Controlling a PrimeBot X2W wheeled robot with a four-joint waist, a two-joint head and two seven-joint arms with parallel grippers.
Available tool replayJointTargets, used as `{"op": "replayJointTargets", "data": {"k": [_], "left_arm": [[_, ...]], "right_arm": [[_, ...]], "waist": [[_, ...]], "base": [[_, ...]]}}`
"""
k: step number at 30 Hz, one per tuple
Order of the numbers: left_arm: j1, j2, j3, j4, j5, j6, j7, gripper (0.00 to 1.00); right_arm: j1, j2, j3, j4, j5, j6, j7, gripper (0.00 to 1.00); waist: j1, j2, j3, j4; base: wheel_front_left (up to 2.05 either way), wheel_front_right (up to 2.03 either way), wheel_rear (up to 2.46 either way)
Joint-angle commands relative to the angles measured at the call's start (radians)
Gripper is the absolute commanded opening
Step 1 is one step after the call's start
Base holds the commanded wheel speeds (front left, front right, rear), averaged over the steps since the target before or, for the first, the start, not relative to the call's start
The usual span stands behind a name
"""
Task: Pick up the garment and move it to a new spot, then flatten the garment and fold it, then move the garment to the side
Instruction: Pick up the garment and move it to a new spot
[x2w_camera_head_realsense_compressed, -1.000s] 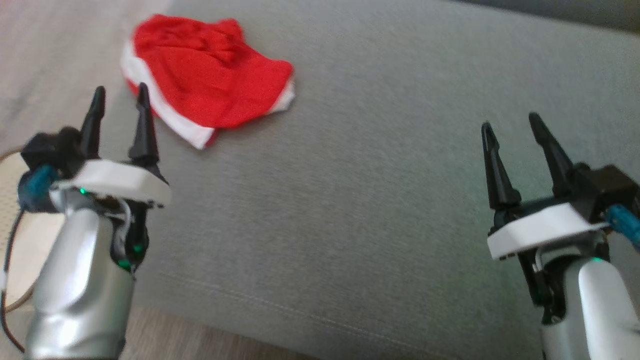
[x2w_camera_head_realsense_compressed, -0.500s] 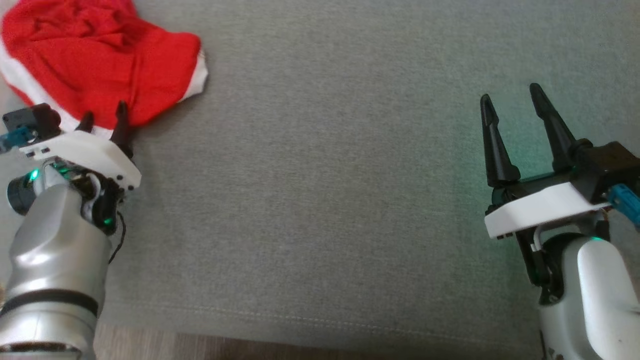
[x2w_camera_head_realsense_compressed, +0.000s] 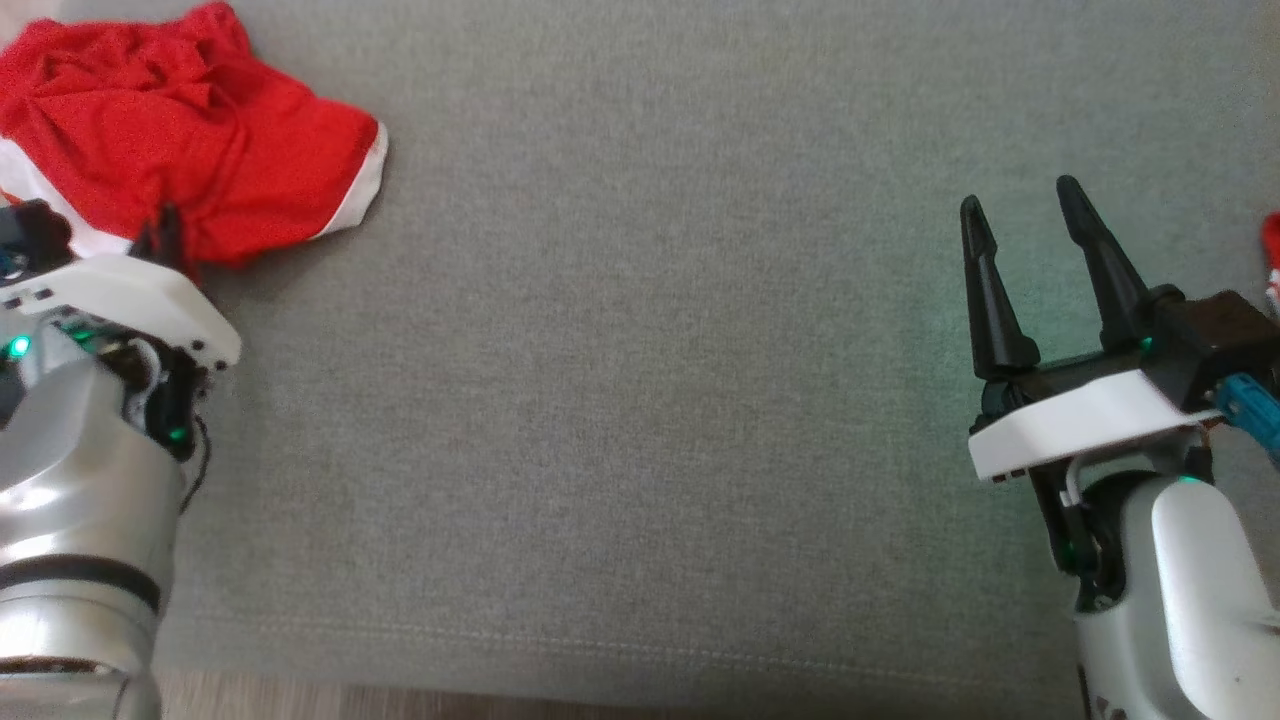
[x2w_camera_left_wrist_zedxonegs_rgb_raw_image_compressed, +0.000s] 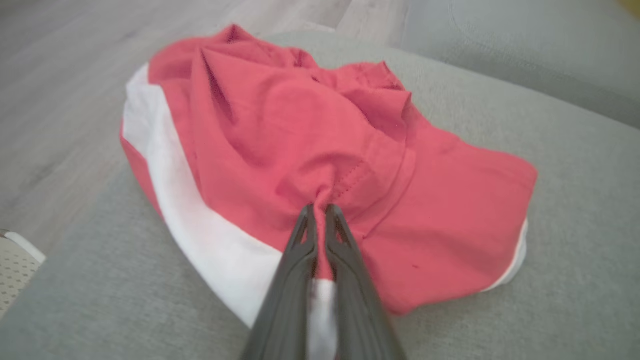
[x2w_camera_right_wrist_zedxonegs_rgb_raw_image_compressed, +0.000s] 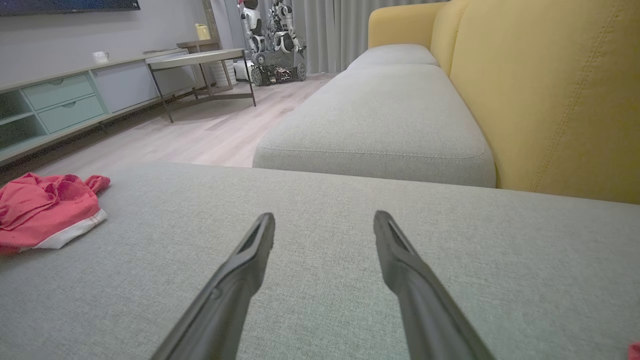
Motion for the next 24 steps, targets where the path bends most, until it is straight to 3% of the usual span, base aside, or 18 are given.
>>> {"op": "replayJointTargets", "data": {"k": [1, 5, 16, 22, 24], "left_arm": [[0.001, 0.074, 0.018, -0.035, 0.013, 0.005, -0.033, 0.0], [0.041, 0.09, 0.022, -0.114, 0.037, 0.03, -0.056, 0.0], [0.435, 0.093, 0.117, -0.686, 0.121, 0.158, -0.057, 0.0], [0.645, 0.084, 0.126, -0.925, 0.128, 0.221, -0.036, 0.0], [0.733, 0.078, 0.119, -1.064, 0.135, 0.254, 0.001, 0.0]], "right_arm": [[-0.011, -0.002, 0.021, -0.026, 0.012, -0.001, -0.015, 1.0], [0.018, -0.002, 0.012, -0.005, 0.031, -0.001, -0.029, 1.0], [0.129, -0.002, 0.007, 0.043, 0.075, -0.001, -0.055, 1.0], [0.169, -0.002, 0.005, 0.044, 0.089, -0.001, -0.061, 1.0], [0.186, -0.002, 0.004, 0.037, 0.092, -0.001, -0.061, 1.0]], "waist": [[-0.0001, 0.0, -0.038, 0.002], [-0.0001, 0.0, -0.108, 0.005], [-0.0001, 0.0, -0.305, -0.023], [-0.0001, 0.0, -0.354, -0.05], [-0.0001, 0.0, -0.365, -0.061]], "base": [[0.0, 0.0, 0.0], [0.0, 0.0, 0.0], [0.0, 0.0, 0.0], [0.0, 0.0, 0.0], [0.0, 0.0, 0.0]]}}
